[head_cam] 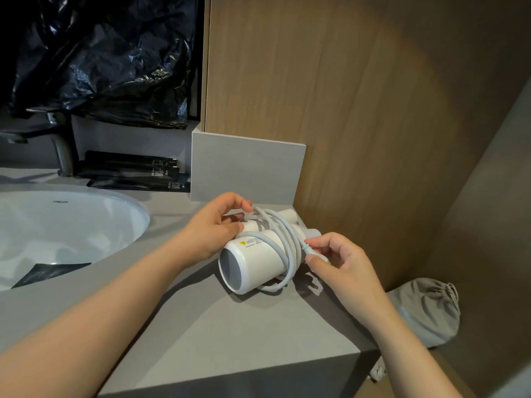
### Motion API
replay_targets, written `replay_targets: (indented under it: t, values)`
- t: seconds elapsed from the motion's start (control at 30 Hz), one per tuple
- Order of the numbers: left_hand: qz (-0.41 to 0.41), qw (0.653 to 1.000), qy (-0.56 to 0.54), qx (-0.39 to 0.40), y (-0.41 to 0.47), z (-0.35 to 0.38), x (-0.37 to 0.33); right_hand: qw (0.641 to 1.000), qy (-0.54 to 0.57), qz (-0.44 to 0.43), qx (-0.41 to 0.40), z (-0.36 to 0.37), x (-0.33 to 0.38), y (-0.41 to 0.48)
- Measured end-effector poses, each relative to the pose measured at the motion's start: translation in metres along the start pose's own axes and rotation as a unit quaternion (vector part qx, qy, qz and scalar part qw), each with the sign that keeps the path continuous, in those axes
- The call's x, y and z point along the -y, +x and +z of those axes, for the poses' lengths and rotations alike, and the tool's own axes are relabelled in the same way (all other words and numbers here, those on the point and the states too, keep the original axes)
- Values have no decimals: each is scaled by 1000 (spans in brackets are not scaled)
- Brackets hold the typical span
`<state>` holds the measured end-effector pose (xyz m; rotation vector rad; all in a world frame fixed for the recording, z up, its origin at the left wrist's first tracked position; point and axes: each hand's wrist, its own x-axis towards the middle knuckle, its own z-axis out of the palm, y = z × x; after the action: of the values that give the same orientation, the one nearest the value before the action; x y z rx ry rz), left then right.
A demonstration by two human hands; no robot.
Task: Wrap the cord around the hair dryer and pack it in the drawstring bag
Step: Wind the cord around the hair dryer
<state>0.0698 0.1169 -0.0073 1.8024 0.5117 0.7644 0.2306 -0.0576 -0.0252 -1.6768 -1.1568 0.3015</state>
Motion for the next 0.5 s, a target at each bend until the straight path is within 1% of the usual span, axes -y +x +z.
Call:
replay_targets:
  t: [0.2, 0.23, 0.27, 0.33, 0.37, 0.43, 0.5]
  values:
    - [4, 1000, 21, -21, -1, 1, 2, 1000, -14, -7, -9, 3, 5, -6]
    - [2, 999, 37, -22, -1, 0, 3, 999, -45, -20, -14, 5, 7, -8]
    - [-1, 998, 52, -18, -1, -1, 3, 993, -106, -44, -24, 7, 8, -8]
    - [-7, 998, 66, -5, -3, -3, 2, 961, -252, -111, -33, 6, 13, -10]
    - [-8, 997, 71, 0, -4, -4, 0, 942, -305, -136, -27, 5, 18, -11]
    - [-7, 996, 92, 8, -6, -5, -4, 923, -358, -143, -2, -2, 29, -16]
    - [0, 992, 129, 11, -10, -6, -11, 914, -385, -127, 22, -12, 36, -22]
